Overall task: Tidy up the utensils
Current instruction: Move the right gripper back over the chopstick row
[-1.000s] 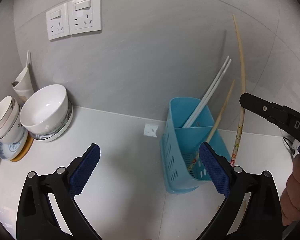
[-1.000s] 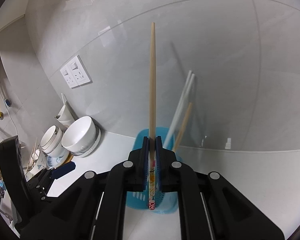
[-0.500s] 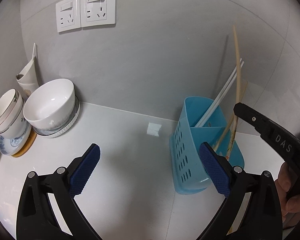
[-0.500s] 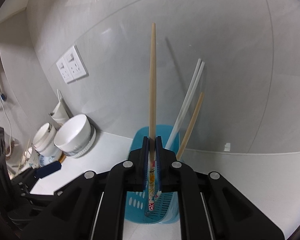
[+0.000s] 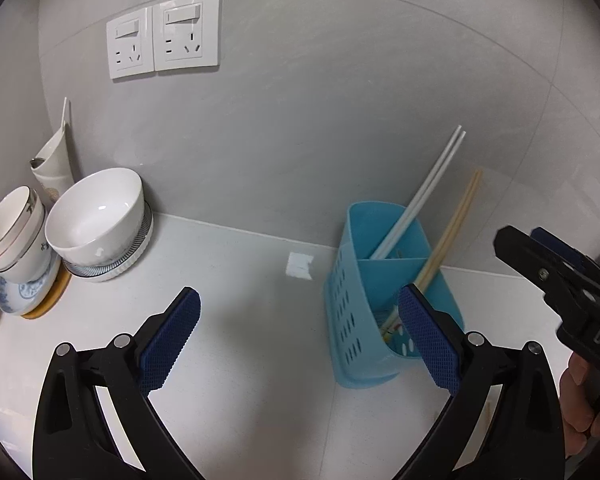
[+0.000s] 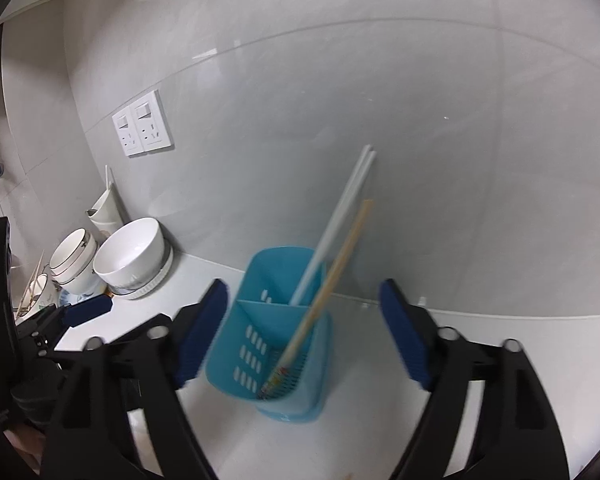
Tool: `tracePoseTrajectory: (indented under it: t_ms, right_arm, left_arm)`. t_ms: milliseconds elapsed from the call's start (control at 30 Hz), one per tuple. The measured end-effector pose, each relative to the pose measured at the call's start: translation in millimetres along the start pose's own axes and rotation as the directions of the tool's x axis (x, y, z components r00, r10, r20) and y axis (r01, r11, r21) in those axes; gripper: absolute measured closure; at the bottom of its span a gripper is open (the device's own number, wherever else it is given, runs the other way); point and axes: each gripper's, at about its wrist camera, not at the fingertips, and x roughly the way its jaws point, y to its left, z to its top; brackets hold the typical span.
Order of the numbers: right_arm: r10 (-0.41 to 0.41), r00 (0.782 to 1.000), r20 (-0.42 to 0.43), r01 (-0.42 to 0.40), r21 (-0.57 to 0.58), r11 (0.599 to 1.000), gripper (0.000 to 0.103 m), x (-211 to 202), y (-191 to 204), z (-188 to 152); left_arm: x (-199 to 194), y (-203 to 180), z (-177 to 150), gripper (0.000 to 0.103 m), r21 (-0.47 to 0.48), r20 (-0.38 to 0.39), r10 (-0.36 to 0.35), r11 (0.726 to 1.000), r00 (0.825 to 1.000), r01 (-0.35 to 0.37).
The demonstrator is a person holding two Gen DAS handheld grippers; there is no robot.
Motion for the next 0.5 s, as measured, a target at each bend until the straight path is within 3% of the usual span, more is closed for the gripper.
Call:
tracePoseTrajectory:
  t_ms: [233, 500]
  right_arm:
    - [-0.106, 0.993, -0.054, 0.107, 0.017, 0.994, 0.011, -35.6, -27.8, -23.9]
    - [-0.237, 0.954, -0.184, 0.252, 0.061, 0.966, 0.011, -68.6, -74.8, -77.7]
  left_arm:
    - [-14.5, -20.4, -14.6, 0.006, 0.024, -0.037, -0.045, 0.999, 0.998, 0.046]
    - [-26.8, -52.7, -55.0, 0.006, 0.089, -0.127, -0.074, 0.992, 0.989, 0.086]
